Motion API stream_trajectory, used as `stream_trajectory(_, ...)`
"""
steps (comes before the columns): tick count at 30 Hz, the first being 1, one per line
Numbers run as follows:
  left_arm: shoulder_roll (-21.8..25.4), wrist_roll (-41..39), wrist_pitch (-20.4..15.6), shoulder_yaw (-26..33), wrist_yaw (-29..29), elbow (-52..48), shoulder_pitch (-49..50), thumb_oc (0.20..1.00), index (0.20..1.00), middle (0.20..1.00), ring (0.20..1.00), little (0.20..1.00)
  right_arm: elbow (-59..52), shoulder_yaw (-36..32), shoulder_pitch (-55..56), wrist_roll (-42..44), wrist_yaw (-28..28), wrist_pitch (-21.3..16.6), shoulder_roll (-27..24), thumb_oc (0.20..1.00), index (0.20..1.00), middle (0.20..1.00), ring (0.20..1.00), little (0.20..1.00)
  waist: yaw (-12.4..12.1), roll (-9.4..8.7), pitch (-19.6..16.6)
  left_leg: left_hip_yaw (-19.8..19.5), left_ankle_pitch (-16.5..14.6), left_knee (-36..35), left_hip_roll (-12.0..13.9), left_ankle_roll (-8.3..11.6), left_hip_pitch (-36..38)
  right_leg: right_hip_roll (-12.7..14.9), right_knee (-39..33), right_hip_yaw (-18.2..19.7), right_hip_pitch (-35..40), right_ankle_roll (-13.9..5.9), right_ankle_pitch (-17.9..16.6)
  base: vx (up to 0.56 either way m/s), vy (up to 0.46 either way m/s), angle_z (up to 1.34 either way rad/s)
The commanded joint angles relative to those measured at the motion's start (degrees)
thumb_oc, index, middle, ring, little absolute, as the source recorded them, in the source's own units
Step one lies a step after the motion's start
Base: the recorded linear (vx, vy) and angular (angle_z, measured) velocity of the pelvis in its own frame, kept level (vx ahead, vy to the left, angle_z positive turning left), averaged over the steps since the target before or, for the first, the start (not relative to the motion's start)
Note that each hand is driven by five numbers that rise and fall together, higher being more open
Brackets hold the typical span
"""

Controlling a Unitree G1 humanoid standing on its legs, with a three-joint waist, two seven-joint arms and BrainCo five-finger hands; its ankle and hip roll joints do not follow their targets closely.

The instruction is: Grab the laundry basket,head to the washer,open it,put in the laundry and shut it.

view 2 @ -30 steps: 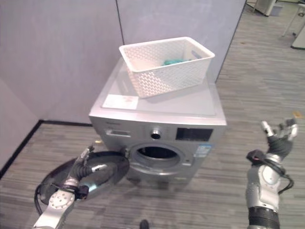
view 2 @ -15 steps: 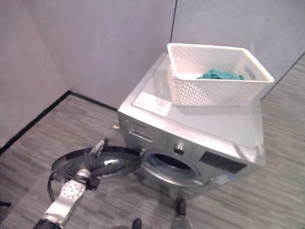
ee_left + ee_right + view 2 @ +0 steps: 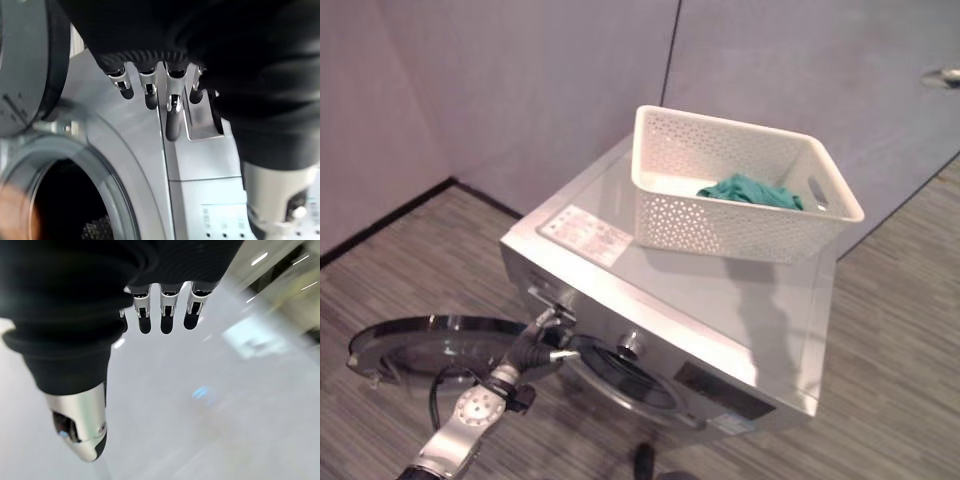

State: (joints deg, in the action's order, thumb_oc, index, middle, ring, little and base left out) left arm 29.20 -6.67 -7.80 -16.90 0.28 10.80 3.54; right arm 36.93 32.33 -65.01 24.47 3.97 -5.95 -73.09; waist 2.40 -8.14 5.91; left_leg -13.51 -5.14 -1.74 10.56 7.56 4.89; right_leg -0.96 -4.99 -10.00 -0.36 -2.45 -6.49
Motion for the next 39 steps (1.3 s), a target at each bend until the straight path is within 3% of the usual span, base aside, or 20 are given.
stream_trajectory(1,4.2,-1.6,-3.2,1.5,-1.3,-6.0,2.2,1.0,1.0,1.0,1.0,1.0,5.4,4.0,-6.7,-0.7,-2.3,1.3,0.4,1.0,1.0,1.0,1.0,1.0,-1.8,-1.51,-3.0,2.8,-1.1,0.7,1.3,-1.35,0.7,6.1,2.7,2.5,-3.9,-5.56,3.4,0.04,-0.052,0.12)
stream_trajectory(5,4.5,-1.8,-2.9,2.0,-1.9,-6.7,3.5,1.0,1.0,1.0,1.0,1.0,13.1,8.8,-12.5,-2.8,-3.0,2.8,5.3,1.0,1.0,1.0,1.0,1.0,-2.6,-1.07,-3.1,3.2,0.3,-1.1,2.0,-0.77,0.3,5.6,0.4,2.1,-3.3,-5.27,3.0,0.03,-0.026,0.05)
stream_trajectory(18,5.2,-2.0,-2.6,3.8,-2.8,-7.9,5.2,1.0,1.0,1.0,1.0,1.0,30.5,10.3,-16.1,-7.7,-4.5,4.4,12.2,1.0,1.0,1.0,1.0,1.0,-5.0,-0.78,-2.4,4.2,1.9,-2.1,3.1,0.21,-1.2,4.4,0.0,2.4,-5.0,-4.74,3.6,0.0,-0.029,-0.04)
stream_trajectory(28,6.1,-3.5,-2.4,2.8,-3.2,-8.3,4.3,1.0,1.0,1.0,1.0,1.0,36.3,9.5,-19.2,-6.4,-3.7,4.6,16.3,1.0,1.0,1.0,1.0,1.0,-6.4,0.39,-1.0,3.1,4.2,-2.1,4.9,1.29,-4.1,2.9,0.0,1.0,-6.4,-3.85,5.2,0.02,-0.062,0.05)
stream_trajectory(39,7.6,-4.2,-2.9,1.5,-3.8,-8.5,3.0,1.0,1.0,1.0,1.0,1.0,43.8,9.3,-21.5,-7.9,-3.1,4.9,17.2,1.0,1.0,1.0,1.0,1.0,-9.6,1.9,0.9,0.0,11.4,-2.5,6.0,3.08,-9.9,2.1,0.0,-2.9,-8.4,-2.48,7.2,0.04,-0.089,0.29)
